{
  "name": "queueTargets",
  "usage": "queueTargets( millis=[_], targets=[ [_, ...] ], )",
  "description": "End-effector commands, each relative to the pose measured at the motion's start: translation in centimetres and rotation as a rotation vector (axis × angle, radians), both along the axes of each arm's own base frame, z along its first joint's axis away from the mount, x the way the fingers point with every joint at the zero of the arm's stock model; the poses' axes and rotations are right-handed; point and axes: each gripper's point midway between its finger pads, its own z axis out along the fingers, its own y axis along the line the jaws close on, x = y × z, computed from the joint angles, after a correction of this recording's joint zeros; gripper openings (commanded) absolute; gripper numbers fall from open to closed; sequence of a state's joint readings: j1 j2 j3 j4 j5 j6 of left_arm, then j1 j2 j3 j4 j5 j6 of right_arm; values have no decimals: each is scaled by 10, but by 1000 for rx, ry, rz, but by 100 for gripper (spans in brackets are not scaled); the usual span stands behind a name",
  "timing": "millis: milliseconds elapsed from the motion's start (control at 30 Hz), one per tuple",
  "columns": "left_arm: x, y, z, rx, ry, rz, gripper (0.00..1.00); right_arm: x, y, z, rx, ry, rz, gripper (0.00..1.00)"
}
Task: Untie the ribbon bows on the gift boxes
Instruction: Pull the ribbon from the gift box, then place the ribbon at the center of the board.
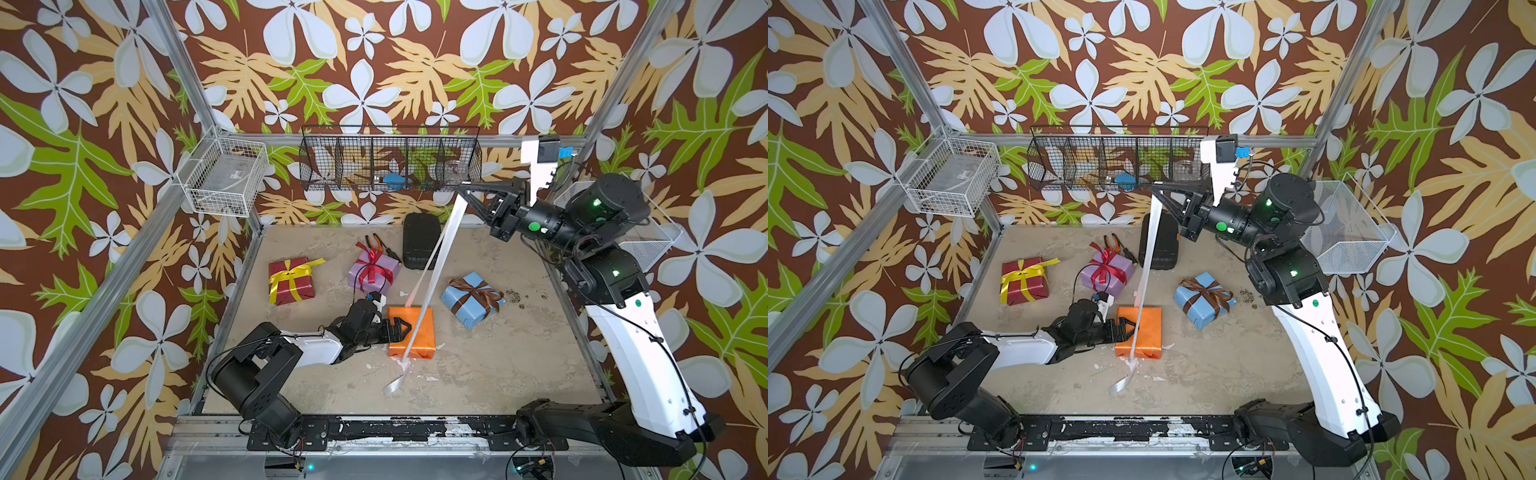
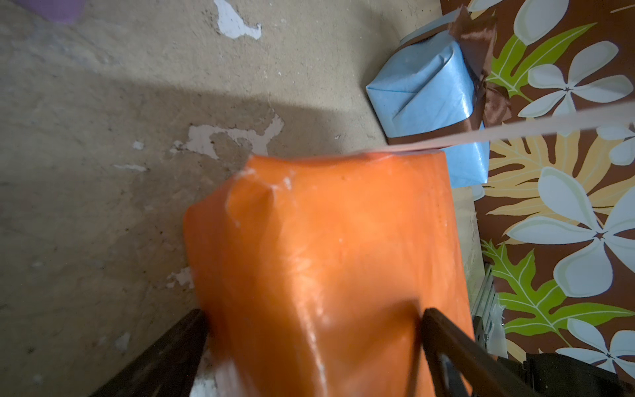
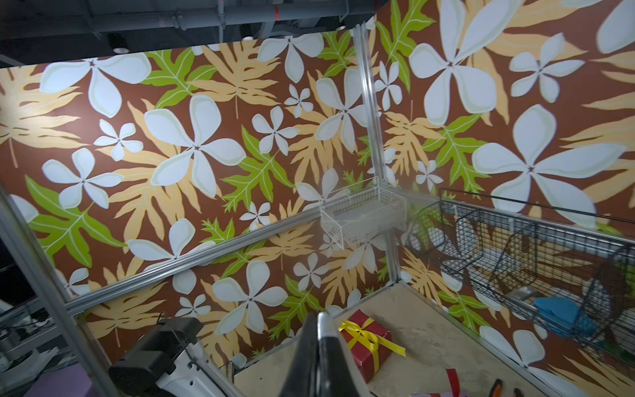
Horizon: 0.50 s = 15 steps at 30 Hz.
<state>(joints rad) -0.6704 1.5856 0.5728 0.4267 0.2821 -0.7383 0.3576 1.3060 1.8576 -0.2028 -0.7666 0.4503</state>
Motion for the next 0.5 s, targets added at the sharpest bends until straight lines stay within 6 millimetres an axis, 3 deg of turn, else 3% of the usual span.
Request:
queueTargets(
  millis=[0, 67, 167, 300, 467],
  targets=[
    [-25, 40, -53, 239, 142, 40, 98, -4, -19, 28, 52, -65, -32, 0],
    [-25, 41, -53, 239, 142, 39, 98, -1, -26, 31, 51, -73, -57, 0],
    [-25, 41, -53, 239, 141, 41, 98, 9, -30, 18, 37, -42, -82, 0],
    [-24, 40, -55, 242, 140, 40, 98, 27, -33, -35, 17, 47, -135, 0],
    [-26, 40, -55, 242, 144, 31, 98, 60, -64, -112, -58, 162, -396, 0]
  ],
)
